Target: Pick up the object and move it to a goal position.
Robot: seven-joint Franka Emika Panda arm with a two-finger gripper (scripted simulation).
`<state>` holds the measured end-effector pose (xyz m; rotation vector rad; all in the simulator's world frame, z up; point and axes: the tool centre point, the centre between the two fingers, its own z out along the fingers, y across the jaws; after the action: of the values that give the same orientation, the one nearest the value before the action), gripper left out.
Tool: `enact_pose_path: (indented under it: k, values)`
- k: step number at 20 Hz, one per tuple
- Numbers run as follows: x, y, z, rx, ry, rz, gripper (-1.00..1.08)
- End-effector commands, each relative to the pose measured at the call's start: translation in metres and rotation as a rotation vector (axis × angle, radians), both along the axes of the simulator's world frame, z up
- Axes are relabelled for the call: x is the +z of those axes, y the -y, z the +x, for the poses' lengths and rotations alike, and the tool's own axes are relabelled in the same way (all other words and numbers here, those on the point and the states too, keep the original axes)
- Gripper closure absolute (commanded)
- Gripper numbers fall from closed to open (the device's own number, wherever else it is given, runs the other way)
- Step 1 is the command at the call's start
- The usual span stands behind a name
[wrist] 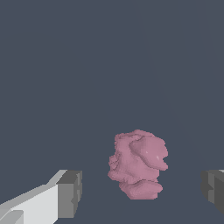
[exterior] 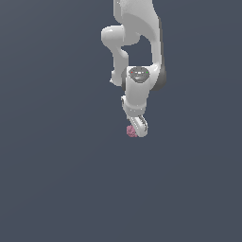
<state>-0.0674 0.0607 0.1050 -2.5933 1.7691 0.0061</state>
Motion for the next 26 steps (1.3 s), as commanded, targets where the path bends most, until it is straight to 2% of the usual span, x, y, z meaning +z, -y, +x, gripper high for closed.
enact_pose_path:
  k: [1, 12, 21, 26]
  values:
    - [-0.003, -0.002, -0.003, -0.061, 0.000, -0.001, -0.92]
    - [-0.009, -0.007, -0.013, -0.223, 0.001, -0.004, -0.92]
    - [-0.011, -0.007, -0.014, -0.242, 0.001, -0.004, -0.92]
    - [-0.026, -0.007, -0.015, -0.243, 0.001, -0.004, -0.92]
